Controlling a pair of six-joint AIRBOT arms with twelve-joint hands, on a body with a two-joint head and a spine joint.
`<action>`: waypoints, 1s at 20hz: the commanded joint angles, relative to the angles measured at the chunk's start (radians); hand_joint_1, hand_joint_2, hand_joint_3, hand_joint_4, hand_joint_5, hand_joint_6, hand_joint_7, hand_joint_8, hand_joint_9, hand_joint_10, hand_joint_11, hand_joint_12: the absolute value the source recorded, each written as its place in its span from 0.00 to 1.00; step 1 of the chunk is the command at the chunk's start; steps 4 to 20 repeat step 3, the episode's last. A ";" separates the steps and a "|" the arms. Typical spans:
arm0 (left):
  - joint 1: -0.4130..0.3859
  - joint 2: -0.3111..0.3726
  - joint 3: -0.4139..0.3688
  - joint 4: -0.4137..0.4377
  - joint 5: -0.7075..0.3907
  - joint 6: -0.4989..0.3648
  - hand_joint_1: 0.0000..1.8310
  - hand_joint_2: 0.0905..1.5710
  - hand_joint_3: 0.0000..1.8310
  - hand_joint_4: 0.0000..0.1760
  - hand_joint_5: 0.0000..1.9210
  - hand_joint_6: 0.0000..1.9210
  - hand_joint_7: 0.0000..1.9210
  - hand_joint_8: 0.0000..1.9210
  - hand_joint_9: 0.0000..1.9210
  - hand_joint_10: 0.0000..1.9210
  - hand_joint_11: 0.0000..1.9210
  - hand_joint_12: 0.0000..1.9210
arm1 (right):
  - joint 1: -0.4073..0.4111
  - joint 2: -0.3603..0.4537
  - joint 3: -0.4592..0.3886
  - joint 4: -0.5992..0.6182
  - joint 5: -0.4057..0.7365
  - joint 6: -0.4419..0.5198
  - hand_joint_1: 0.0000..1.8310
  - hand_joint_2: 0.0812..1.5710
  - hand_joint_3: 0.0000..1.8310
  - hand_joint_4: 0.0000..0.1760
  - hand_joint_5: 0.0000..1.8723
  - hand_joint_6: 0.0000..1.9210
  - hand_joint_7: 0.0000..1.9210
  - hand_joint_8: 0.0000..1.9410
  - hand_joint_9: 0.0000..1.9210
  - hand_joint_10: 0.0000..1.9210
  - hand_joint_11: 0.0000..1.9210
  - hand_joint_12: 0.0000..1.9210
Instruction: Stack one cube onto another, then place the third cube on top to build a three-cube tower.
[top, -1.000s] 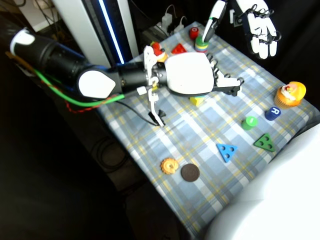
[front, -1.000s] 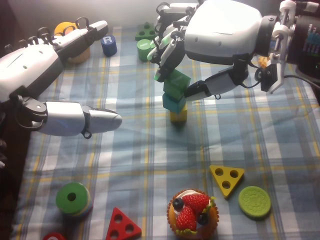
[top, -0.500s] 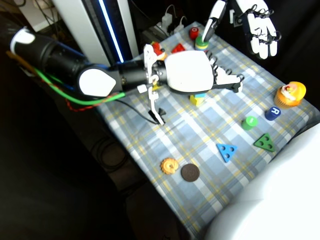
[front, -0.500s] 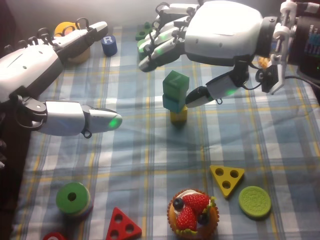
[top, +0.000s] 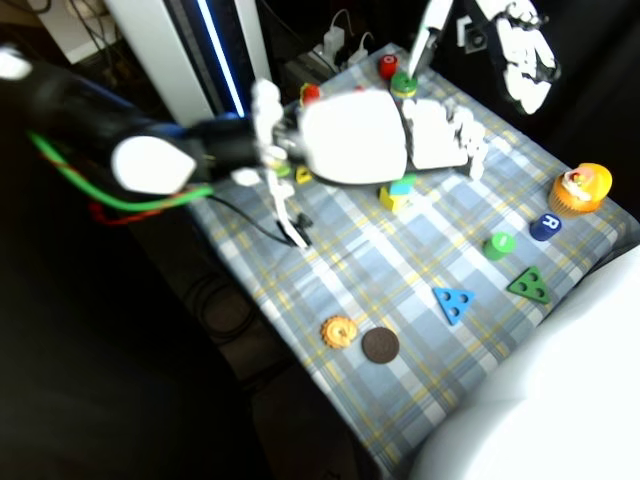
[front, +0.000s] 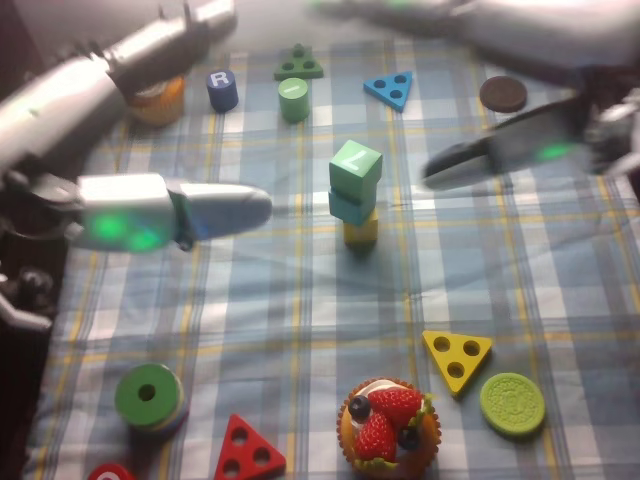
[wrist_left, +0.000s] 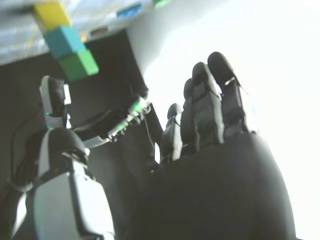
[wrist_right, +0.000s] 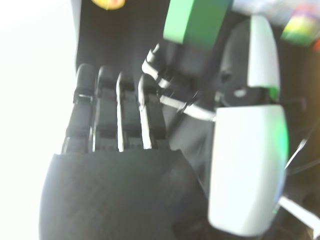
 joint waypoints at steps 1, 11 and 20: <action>0.006 0.016 0.014 0.012 -0.212 -0.096 0.40 0.46 0.00 0.97 0.04 0.00 0.10 0.00 0.08 0.00 0.00 0.18 | -0.031 0.032 -0.029 0.110 0.204 -0.034 0.41 0.50 0.00 0.70 0.00 0.00 0.00 0.00 0.00 0.00 0.00 0.00; 0.041 0.034 0.030 0.048 -0.302 -0.276 0.41 0.44 0.00 1.00 0.01 0.00 0.12 0.00 0.09 0.00 0.00 0.19 | -0.112 0.094 -0.083 0.210 0.338 -0.083 0.39 0.51 0.00 0.58 0.00 0.00 0.00 0.00 0.00 0.00 0.00 0.00; 0.041 0.034 0.030 0.048 -0.302 -0.276 0.41 0.44 0.00 1.00 0.01 0.00 0.12 0.00 0.09 0.00 0.00 0.19 | -0.112 0.094 -0.083 0.210 0.338 -0.083 0.39 0.51 0.00 0.58 0.00 0.00 0.00 0.00 0.00 0.00 0.00 0.00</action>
